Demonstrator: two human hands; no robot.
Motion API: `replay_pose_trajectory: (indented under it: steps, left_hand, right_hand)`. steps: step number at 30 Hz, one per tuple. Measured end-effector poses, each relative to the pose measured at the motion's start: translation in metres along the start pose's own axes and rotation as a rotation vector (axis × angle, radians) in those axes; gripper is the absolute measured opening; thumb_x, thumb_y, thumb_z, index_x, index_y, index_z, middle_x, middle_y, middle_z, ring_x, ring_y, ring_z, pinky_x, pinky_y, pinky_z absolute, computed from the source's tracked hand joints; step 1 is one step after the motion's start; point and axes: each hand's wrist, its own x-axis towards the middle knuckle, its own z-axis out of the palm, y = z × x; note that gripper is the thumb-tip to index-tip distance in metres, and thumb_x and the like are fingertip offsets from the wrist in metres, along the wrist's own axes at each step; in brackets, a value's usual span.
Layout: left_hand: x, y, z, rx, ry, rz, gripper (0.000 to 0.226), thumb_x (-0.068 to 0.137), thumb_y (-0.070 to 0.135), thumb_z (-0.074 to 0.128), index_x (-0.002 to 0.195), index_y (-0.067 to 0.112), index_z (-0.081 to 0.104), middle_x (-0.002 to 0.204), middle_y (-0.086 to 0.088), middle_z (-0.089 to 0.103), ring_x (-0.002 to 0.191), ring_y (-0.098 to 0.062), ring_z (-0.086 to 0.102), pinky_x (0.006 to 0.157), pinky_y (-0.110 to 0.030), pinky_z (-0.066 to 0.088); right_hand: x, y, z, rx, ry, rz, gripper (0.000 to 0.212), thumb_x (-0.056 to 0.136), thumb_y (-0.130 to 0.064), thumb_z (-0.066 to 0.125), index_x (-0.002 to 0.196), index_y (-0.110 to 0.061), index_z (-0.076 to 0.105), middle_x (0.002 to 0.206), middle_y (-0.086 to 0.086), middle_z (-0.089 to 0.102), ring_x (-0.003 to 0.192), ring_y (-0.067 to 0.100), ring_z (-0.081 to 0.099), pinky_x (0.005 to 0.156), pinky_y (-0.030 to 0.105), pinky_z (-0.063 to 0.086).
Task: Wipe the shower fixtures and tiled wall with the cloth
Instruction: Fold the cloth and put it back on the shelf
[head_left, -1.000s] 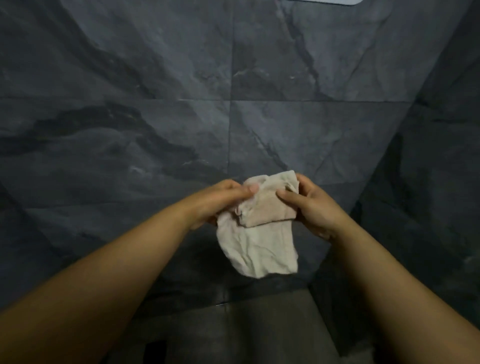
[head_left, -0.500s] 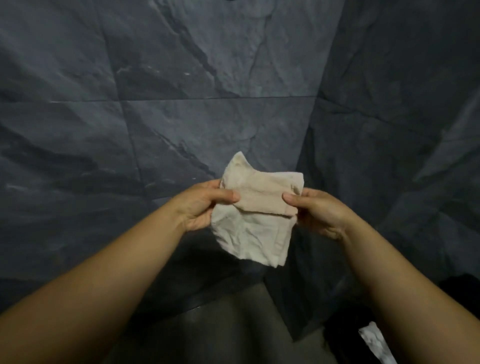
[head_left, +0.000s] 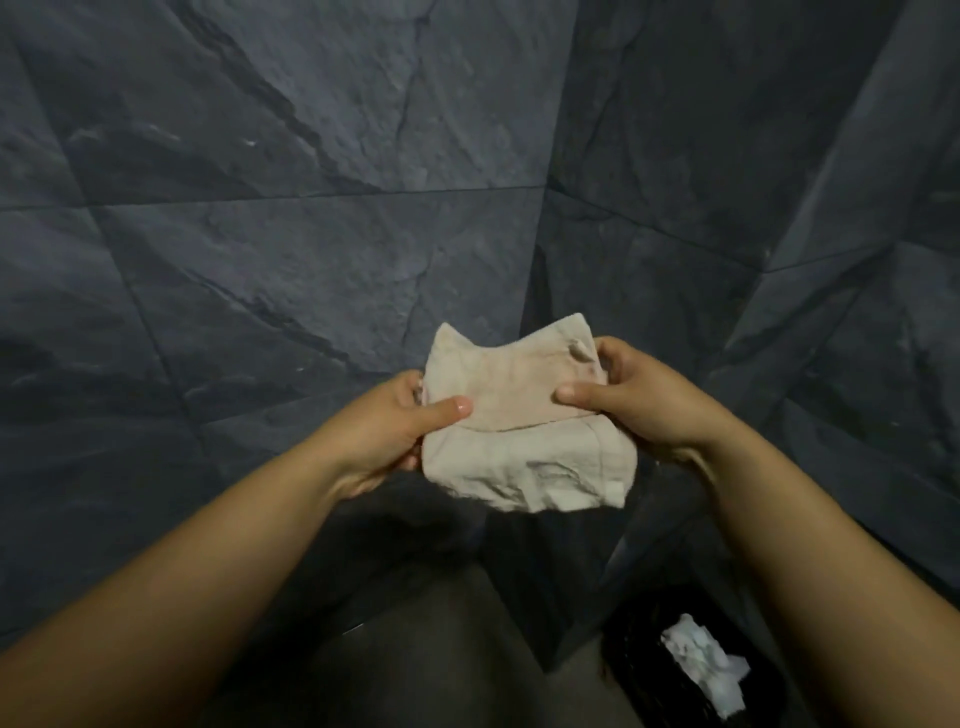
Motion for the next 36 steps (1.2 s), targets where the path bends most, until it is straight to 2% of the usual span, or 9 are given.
replay_pose_trajectory:
  steps: [6, 12, 15, 19, 21, 24, 29, 32, 36]
  left_hand:
    - [0.003, 0.043, -0.007, -0.036, -0.168, 0.303, 0.046, 0.072, 0.011, 0.062, 0.118, 0.013, 0.057, 0.103, -0.003, 0.071, 0.093, -0.015, 0.068, 0.070, -0.027, 0.057]
    - [0.026, 0.048, -0.019, 0.046, -0.345, 0.216, 0.031, 0.080, -0.002, 0.053, 0.072, 0.018, 0.076, 0.088, -0.008, 0.062, 0.081, -0.019, 0.057, 0.064, -0.020, 0.052]
    - [0.034, 0.047, -0.016, 0.125, -0.342, 0.189, 0.006, 0.067, 0.016, 0.070, 0.072, 0.012, 0.072, 0.080, -0.010, 0.059, 0.078, -0.020, 0.054, 0.065, -0.019, 0.048]
    - [0.052, 0.028, -0.002, 0.347, -0.337, 0.181, 0.056, 0.048, 0.041, 0.086, 0.094, 0.023, 0.061, 0.090, 0.008, 0.064, 0.078, -0.006, 0.061, 0.069, -0.021, 0.050]
    - [0.056, 0.022, 0.009, 0.483, -0.475, 0.131, 0.060, 0.055, 0.036, 0.087, 0.109, 0.029, 0.060, 0.103, 0.010, 0.066, 0.088, -0.005, 0.064, 0.079, -0.020, 0.052]
    - [0.064, 0.016, 0.019, 0.582, -0.472, 0.145, 0.032, 0.066, 0.023, 0.083, 0.095, 0.020, 0.069, 0.092, 0.006, 0.072, 0.085, -0.006, 0.066, 0.076, -0.020, 0.052]
    - [0.084, 0.011, 0.008, 0.625, -0.444, 0.149, 0.030, 0.066, 0.023, 0.083, 0.092, 0.020, 0.068, 0.085, 0.006, 0.068, 0.075, -0.002, 0.061, 0.067, -0.016, 0.048]
    - [0.092, 0.012, 0.011, 0.660, -0.574, 0.083, 0.028, 0.068, 0.022, 0.082, 0.091, 0.019, 0.066, 0.082, 0.007, 0.067, 0.070, -0.002, 0.060, 0.060, -0.015, 0.047]
    - [0.110, -0.002, 0.006, 0.464, -0.737, -0.209, 0.035, 0.063, 0.008, 0.080, 0.095, 0.011, 0.068, 0.091, -0.003, 0.072, 0.085, -0.015, 0.066, 0.080, -0.026, 0.053]
  right_hand:
    - [-0.014, -0.011, -0.014, 0.486, -0.044, -0.160, 0.063, 0.062, -0.004, 0.069, 0.121, -0.010, 0.049, 0.098, 0.008, 0.071, 0.090, 0.020, 0.069, 0.072, 0.029, 0.057]
    - [-0.017, -0.008, -0.024, 0.707, -0.028, -0.177, 0.048, 0.057, -0.008, 0.083, 0.093, -0.014, 0.052, 0.082, 0.005, 0.070, 0.078, 0.015, 0.068, 0.065, 0.025, 0.057]
    - [-0.015, -0.005, -0.020, 0.543, 0.056, -0.107, 0.020, 0.075, 0.003, 0.053, 0.084, -0.012, 0.046, 0.067, 0.003, 0.069, 0.067, 0.014, 0.063, 0.058, 0.023, 0.053]
    - [-0.009, -0.004, -0.011, 0.368, 0.098, -0.156, 0.012, 0.078, 0.000, 0.044, 0.082, -0.011, 0.045, 0.065, 0.006, 0.068, 0.065, 0.018, 0.058, 0.060, 0.025, 0.047]
    - [-0.007, -0.010, -0.011, 0.303, 0.059, -0.173, 0.011, 0.075, -0.004, 0.039, 0.083, -0.010, 0.045, 0.069, 0.009, 0.069, 0.071, 0.021, 0.062, 0.067, 0.028, 0.050]
    - [-0.006, -0.014, -0.010, 0.247, 0.051, -0.197, 0.003, 0.083, -0.003, 0.047, 0.084, -0.006, 0.046, 0.071, 0.011, 0.068, 0.076, 0.022, 0.066, 0.074, 0.027, 0.054]
    - [-0.006, -0.002, -0.022, -0.175, 0.063, 0.007, 0.056, 0.068, -0.004, 0.075, 0.113, -0.022, 0.048, 0.113, -0.002, 0.061, 0.103, 0.011, 0.061, 0.084, 0.025, 0.054]
    - [-0.002, 0.013, -0.019, -0.623, -0.098, 0.252, 0.057, 0.076, -0.014, 0.075, 0.125, -0.029, 0.048, 0.116, -0.013, 0.056, 0.105, 0.004, 0.056, 0.086, 0.017, 0.049]
    - [-0.006, 0.031, -0.022, -0.113, 0.006, 0.283, 0.020, 0.079, 0.002, 0.068, 0.092, -0.013, 0.062, 0.088, 0.003, 0.066, 0.081, 0.013, 0.063, 0.072, 0.021, 0.052]
